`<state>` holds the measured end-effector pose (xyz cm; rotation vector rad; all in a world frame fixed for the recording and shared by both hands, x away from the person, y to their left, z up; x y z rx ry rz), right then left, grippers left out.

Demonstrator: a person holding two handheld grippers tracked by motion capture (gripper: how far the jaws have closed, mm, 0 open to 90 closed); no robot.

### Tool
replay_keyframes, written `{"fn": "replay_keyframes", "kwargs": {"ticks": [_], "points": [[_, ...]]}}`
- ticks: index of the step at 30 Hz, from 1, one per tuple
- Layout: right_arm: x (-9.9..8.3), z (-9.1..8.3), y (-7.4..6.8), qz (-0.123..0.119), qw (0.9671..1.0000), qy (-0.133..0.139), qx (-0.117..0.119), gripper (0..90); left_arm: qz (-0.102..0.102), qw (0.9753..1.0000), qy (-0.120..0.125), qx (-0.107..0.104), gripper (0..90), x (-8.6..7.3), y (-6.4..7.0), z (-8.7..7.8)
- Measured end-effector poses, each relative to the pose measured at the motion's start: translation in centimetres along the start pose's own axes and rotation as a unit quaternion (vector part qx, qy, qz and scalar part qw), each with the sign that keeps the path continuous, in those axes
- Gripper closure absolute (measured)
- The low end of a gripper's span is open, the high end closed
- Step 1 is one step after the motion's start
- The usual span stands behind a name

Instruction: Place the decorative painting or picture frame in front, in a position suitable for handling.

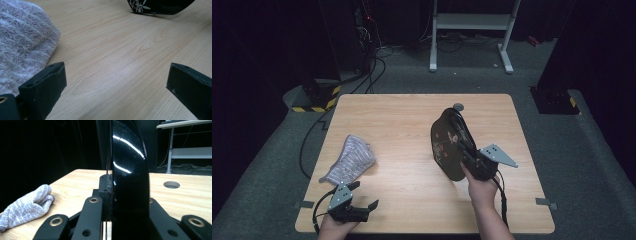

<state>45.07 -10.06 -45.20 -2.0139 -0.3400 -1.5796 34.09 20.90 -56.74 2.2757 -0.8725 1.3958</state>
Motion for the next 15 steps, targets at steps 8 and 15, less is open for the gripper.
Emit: {"fn": "replay_keyframes", "kwargs": {"ticks": [8,15], "points": [[-1.0,-1.5,0.0,-0.010,0.9999,-0.005,0.012,80.2,0.005,1.0000,-0.004,-0.004,3.1,0.0,0.4,0.2],[-1.2,-1.9,-0.1,-0.009,0.9998,-0.009,0.016,75.9,0.003,1.0000,-0.005,-0.004,3.2,0.1,0.3,0.2]]}}
Point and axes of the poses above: each handheld gripper's, and its own axes: z roughly forward along the jaws, x roughly out of its top, y roughly to its right, the point moved 10 cm from there along z, roughly forward along the jaws, and after that the axes turned 5 degrees about z, right-handed, at the moved point
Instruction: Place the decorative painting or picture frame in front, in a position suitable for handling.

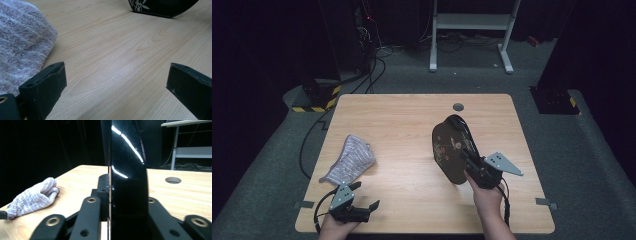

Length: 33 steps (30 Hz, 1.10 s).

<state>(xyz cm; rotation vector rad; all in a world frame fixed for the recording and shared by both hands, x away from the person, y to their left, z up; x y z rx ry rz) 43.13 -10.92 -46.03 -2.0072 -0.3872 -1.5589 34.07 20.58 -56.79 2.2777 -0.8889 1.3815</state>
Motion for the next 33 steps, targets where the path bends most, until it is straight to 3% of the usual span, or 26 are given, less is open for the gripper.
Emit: {"fn": "replay_keyframes", "kwargs": {"ticks": [7,12,17,21,23,25,26,27,30,33], "points": [[-1.0,-0.9,-0.3,-0.012,0.9996,-0.025,0.000,53.2,0.001,0.9999,0.005,0.009,6.0,0.2,-0.5,-0.4],[-2.1,-2.1,-0.5,-0.026,0.9990,-0.037,0.002,47.4,0.000,0.9991,0.023,0.035,13.0,1.1,-1.9,-2.0],[-3.8,-3.4,-0.3,-0.026,0.9990,-0.035,0.007,47.1,-0.019,0.9980,0.011,0.060,14.2,2.6,-4.6,-3.4],[-4.5,-3.7,0.4,-0.022,0.9988,-0.044,0.007,47.8,-0.021,0.9957,-0.038,0.082,9.3,3.3,-8.1,-2.9],[-4.6,-3.6,0.8,-0.011,0.9990,-0.043,0.007,48.0,-0.010,0.9930,-0.074,0.092,8.7,3.2,-9.8,-1.9],[-4.6,-3.6,1.0,-0.005,0.9990,-0.044,0.008,48.3,-0.010,0.9860,-0.122,0.113,7.1,2.1,-11.8,-0.3],[-4.7,-3.6,1.0,-0.002,0.9989,-0.045,0.009,48.7,-0.019,0.9841,-0.133,0.116,6.6,1.7,-12.4,0.2],[-4.8,-3.6,1.0,-0.001,0.9989,-0.047,0.009,49.0,-0.041,0.9822,-0.146,0.110,6.6,1.0,-13.0,1.1],[-5.0,-3.6,1.0,-0.003,0.9987,-0.051,0.009,49.5,-0.057,0.9779,-0.175,0.099,7.8,-0.5,-13.5,2.7],[-5.0,-3.6,1.0,0.002,0.9987,-0.050,0.009,49.8,-0.043,0.9747,-0.195,0.100,14.0,-1.6,-13.2,3.8]]}}
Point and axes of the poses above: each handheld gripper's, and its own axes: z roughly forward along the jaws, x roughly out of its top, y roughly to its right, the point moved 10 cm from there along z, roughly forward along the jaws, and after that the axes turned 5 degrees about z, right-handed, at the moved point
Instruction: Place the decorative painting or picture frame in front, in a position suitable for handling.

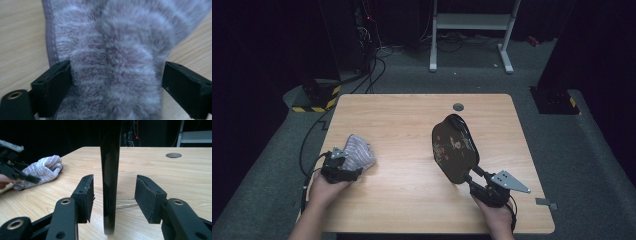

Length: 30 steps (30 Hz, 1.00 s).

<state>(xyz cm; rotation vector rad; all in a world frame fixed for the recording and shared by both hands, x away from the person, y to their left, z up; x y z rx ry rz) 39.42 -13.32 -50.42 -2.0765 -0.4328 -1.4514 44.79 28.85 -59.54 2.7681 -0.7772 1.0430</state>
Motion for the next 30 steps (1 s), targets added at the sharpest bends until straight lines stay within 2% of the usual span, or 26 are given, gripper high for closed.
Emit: {"fn": "replay_keyframes", "kwargs": {"ticks": [2,5,7,9,11,15,19,22,24,26,28,30], "points": [[-0.1,0.1,0.1,0.005,1.0000,-0.002,0.000,50.0,-0.006,0.9998,0.017,0.004,19.1,0.1,0.1,0.0],[-0.3,0.3,0.1,0.008,1.0000,-0.005,0.000,50.1,-0.007,0.9993,0.035,0.007,39.9,0.1,0.3,-0.4],[-0.4,0.4,0.0,0.011,0.9999,-0.006,0.001,50.3,-0.002,0.9990,0.044,0.010,56.8,0.1,0.5,-0.6],[-0.5,0.4,-0.1,0.010,0.9999,-0.007,0.001,50.3,-0.010,0.9985,0.053,0.005,62.5,0.1,0.6,-0.9],[-0.5,0.4,-0.2,0.008,0.9999,-0.008,0.002,50.4,-0.018,0.9978,0.063,-0.003,64.4,0.4,0.9,-1.3],[-0.3,0.5,-0.1,0.013,0.9999,-0.004,0.002,50.5,-0.020,0.9939,0.107,-0.022,65.3,1.8,2.4,-3.0],[-0.3,0.4,-0.2,0.014,0.9999,-0.003,0.003,50.5,-0.012,0.9901,0.137,-0.030,65.0,2.9,4.3,-4.8],[-0.2,0.4,-0.3,0.015,0.9999,-0.003,0.005,50.5,-0.010,0.9883,0.148,-0.035,64.7,3.1,6.0,-6.1],[-0.2,0.3,-0.3,0.013,0.9999,-0.001,0.007,50.4,-0.001,0.9873,0.153,-0.042,64.4,3.1,7.4,-6.6],[-0.1,0.2,-0.4,0.011,0.9999,-0.001,0.008,50.3,0.006,0.9877,0.150,-0.044,64.1,2.8,8.7,-6.6],[-0.1,0.2,-0.3,0.009,0.9999,0.000,0.005,49.8,0.023,0.9897,0.135,-0.043,63.9,2.2,9.9,-6.2],[-0.1,0.2,-0.4,0.008,0.9999,0.001,0.007,49.0,0.031,0.9903,0.124,-0.055,63.7,1.6,11.1,-5.6]]}}
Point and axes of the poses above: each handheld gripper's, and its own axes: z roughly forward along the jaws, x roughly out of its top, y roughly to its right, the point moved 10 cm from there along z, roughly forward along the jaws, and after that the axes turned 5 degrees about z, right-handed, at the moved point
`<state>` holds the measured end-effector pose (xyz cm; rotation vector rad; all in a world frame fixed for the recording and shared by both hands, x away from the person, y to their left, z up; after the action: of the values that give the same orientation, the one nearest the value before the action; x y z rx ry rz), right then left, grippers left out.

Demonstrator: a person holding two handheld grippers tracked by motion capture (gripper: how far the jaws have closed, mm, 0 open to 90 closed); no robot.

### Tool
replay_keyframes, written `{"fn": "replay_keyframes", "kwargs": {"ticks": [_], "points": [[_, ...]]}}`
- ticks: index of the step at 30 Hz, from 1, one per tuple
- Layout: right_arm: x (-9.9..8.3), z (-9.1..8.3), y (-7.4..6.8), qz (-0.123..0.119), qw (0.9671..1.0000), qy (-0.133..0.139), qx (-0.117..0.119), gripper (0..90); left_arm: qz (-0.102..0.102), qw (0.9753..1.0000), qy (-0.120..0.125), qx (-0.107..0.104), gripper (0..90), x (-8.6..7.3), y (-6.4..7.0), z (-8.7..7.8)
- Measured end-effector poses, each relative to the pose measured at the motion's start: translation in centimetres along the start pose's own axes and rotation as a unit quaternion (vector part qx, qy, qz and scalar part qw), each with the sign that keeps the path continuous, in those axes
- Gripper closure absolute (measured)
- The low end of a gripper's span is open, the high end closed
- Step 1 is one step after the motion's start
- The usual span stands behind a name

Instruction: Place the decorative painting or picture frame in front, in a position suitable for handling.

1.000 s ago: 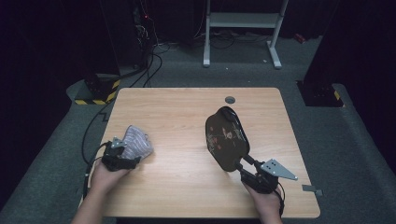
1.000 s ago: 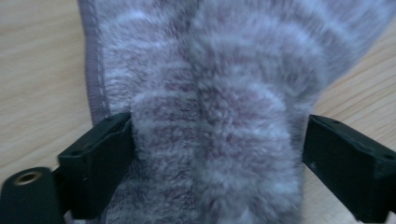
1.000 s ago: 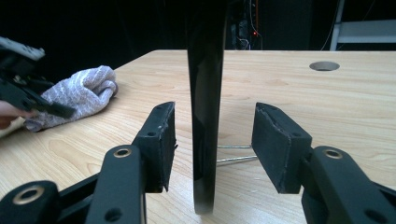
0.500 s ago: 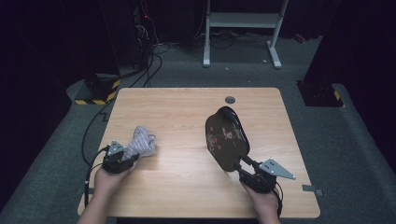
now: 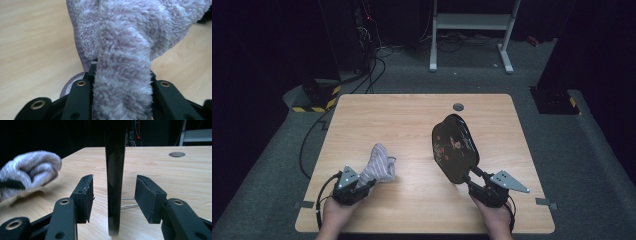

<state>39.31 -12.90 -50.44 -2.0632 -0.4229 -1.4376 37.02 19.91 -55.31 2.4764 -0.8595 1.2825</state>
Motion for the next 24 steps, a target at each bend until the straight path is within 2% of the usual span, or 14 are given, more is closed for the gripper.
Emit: {"fn": "replay_keyframes", "kwargs": {"ticks": [4,9,11,13,15,19,22,24], "points": [[-0.1,0.0,-0.2,-0.014,0.9999,-0.002,0.001,47.7,0.013,0.9995,-0.024,0.014,63.5,-1.6,0.5,0.8],[0.0,0.6,-0.4,-0.026,0.9996,-0.006,-0.002,44.8,0.027,0.9977,-0.047,0.041,62.5,-3.0,0.0,0.9],[0.2,1.2,-0.4,-0.027,0.9996,-0.008,-0.006,43.7,0.018,0.9979,-0.050,0.036,61.0,-3.5,-0.2,1.1],[0.3,2.0,-0.2,-0.022,0.9996,-0.012,-0.011,44.1,0.000,0.9987,-0.041,0.029,58.4,-3.6,-0.4,1.1],[0.5,2.5,-0.1,-0.015,0.9996,-0.020,-0.013,43.9,-0.003,0.9990,-0.037,0.023,53.8,-3.6,-0.2,1.2],[0.6,3.5,-0.1,-0.023,0.9992,-0.030,-0.016,46.9,-0.004,0.9996,-0.026,0.005,33.8,-3.3,0.1,1.3],[1.6,4.0,-0.1,-0.027,0.9995,-0.013,-0.013,57.7,-0.011,0.9999,-0.005,-0.002,24.1,-2.8,0.1,0.9],[1.9,4.2,-0.1,-0.033,0.9992,-0.012,-0.019,64.6,-0.018,0.9997,0.011,-0.012,21.5,-2.4,0.3,0.5]]}}
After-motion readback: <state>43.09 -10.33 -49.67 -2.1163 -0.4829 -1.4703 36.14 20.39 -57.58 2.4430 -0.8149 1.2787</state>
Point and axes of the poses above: each handheld gripper's, and its own axes: z roughly forward along the jaws, x roughly out of its top, y roughly to its right, the point moved 10 cm from there along z, roughly forward along the jaws, and after that the axes turned 5 degrees about z, right-handed, at the moved point
